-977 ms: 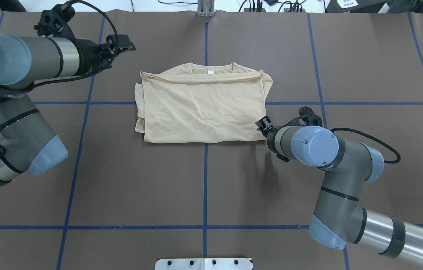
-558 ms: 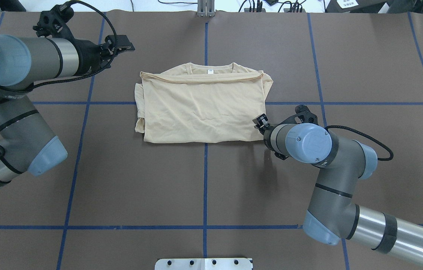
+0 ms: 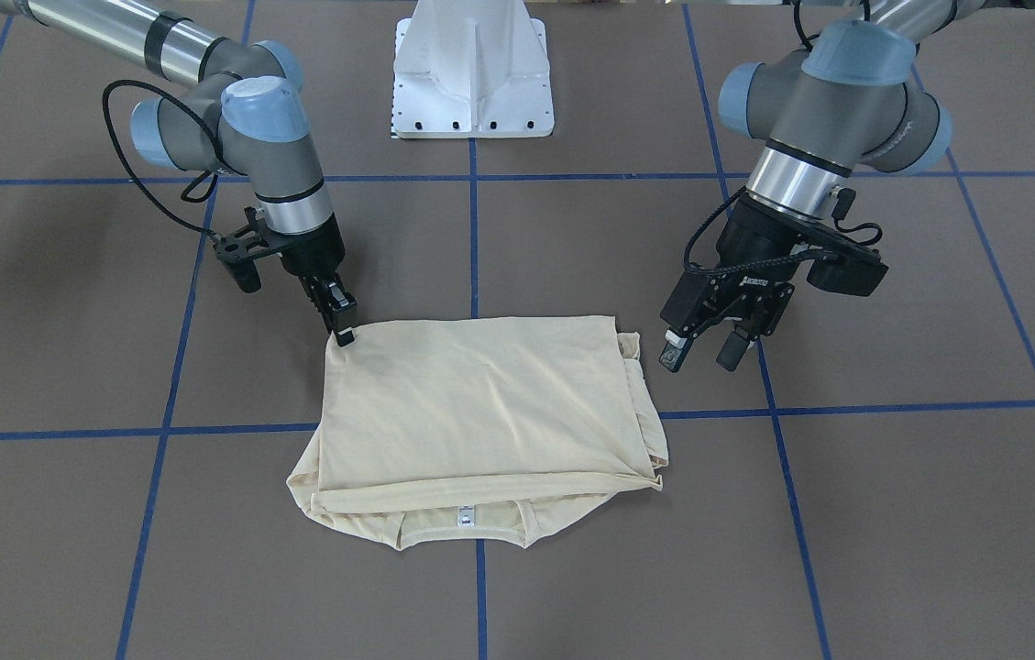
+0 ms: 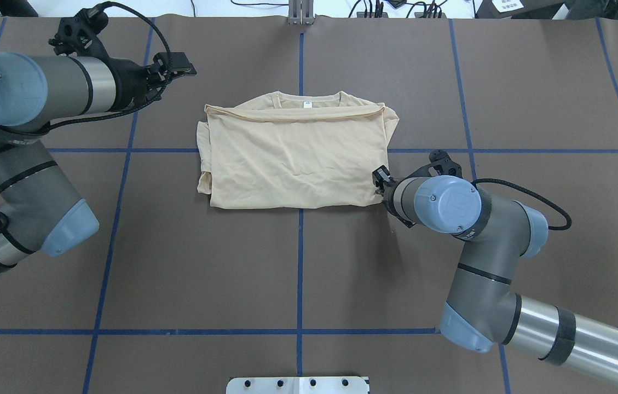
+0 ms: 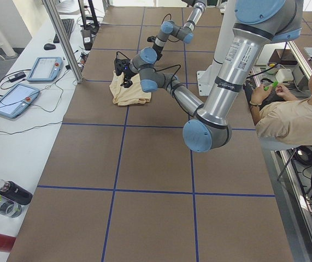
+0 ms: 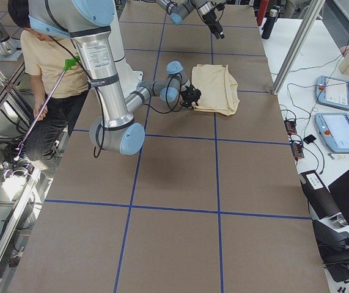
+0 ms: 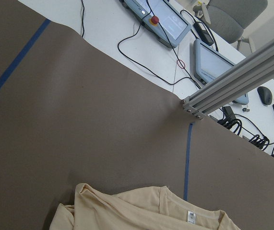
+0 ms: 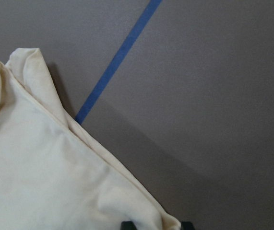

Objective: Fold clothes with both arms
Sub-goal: 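Raise the left gripper away while the right gripper moves to the folded shirt's side, then grasp the shirt's side with the right gripper and drag it nearer the robot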

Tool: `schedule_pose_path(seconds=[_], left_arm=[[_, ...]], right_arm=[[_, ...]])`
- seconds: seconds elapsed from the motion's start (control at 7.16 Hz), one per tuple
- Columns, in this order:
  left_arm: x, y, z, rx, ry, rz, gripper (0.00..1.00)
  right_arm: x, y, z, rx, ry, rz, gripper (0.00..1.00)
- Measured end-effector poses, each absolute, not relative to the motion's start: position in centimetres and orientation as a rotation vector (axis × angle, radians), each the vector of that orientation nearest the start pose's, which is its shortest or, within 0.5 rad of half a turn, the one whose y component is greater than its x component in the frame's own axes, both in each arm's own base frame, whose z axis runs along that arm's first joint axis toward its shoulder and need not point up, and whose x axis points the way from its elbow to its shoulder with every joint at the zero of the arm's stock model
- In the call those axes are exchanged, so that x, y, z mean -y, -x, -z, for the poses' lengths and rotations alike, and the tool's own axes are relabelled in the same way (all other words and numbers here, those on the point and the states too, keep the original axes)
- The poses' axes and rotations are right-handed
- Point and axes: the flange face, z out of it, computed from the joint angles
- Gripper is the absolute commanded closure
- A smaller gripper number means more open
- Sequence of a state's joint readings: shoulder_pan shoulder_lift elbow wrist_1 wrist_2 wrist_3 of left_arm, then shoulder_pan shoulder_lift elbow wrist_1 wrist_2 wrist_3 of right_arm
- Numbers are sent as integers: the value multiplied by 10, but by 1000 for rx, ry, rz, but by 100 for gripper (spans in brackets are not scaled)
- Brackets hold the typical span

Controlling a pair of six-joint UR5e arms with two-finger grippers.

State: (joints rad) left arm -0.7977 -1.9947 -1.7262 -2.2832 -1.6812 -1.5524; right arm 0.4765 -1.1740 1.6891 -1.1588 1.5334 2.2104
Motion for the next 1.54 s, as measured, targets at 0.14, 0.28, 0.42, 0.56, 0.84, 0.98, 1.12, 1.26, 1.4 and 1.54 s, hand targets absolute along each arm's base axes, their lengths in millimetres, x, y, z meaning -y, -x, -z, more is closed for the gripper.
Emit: schedule_pose_path(seconds=[0.14, 0.28, 0.42, 0.56, 0.84, 0.98, 1.12, 1.26, 1.4, 1.54], left_arm=[[534, -351, -269, -1239, -430, 595, 0], [534, -352, -270, -1238, -428, 594, 0], [533, -351, -266, -1245, -429, 591, 0], [528, -347, -256, -1266, -436, 582, 0], [512, -339, -235, -1322, -412, 530, 0], [508, -341, -233, -1324, -374, 503, 0], [505, -344, -232, -1300, -329, 490, 0], [499, -348, -229, -1264, -289, 486, 0], [485, -357, -226, -1221, -244, 477, 0], [466, -373, -223, -1181, -197, 456, 0]], right_arm=[[417, 509, -339, 977, 44, -1045, 100], [416, 504, -332, 989, 48, -1041, 100], [410, 492, -319, 1000, 56, -1037, 100], [392, 483, -300, 989, 72, -1020, 100], [306, 485, -261, 911, 130, -905, 100], [248, 499, -253, 845, 164, -815, 83], [194, 514, -252, 783, 193, -725, 20], [157, 520, -251, 753, 212, -664, 0], [136, 518, -250, 745, 217, -631, 0], [132, 508, -251, 750, 206, -627, 0]])
